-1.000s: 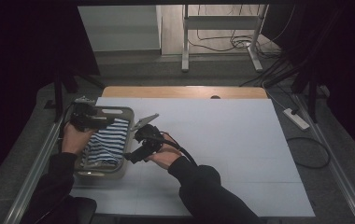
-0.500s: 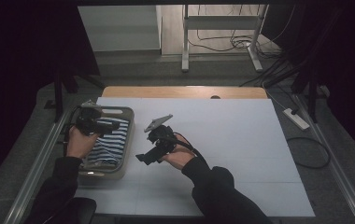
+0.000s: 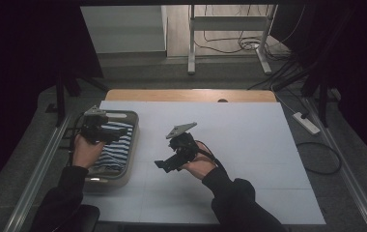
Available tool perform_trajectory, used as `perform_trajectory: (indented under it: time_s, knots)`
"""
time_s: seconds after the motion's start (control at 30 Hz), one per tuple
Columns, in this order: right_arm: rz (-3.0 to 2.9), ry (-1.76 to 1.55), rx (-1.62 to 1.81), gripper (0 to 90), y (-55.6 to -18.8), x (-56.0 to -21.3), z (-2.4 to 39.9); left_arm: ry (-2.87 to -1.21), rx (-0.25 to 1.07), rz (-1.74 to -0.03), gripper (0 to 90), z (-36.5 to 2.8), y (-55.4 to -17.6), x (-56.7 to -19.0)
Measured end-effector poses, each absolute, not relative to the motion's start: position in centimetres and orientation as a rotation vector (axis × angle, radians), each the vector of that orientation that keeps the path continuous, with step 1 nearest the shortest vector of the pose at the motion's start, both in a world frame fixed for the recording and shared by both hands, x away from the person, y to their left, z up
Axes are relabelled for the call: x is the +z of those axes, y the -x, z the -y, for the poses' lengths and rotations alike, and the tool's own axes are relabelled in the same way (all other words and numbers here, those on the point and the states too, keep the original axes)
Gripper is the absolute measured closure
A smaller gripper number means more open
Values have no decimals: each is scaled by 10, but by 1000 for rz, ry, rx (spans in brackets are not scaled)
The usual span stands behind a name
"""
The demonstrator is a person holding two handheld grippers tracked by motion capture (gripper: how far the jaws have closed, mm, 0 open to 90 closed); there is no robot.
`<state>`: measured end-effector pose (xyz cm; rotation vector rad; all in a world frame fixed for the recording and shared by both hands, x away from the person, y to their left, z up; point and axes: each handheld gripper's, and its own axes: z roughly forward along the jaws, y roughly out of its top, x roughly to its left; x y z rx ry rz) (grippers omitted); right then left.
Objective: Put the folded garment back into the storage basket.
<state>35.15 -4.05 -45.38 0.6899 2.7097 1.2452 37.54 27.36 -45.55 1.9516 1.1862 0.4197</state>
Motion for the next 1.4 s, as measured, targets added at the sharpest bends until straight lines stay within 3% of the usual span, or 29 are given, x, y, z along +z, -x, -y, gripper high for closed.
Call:
perform_trajectory:
  time_s: [1.4]
  knots:
    - [-2640, -777, 1286, 0, -343, -441, 91, -2009, 387, -1039, 0, -241, -343, -454]
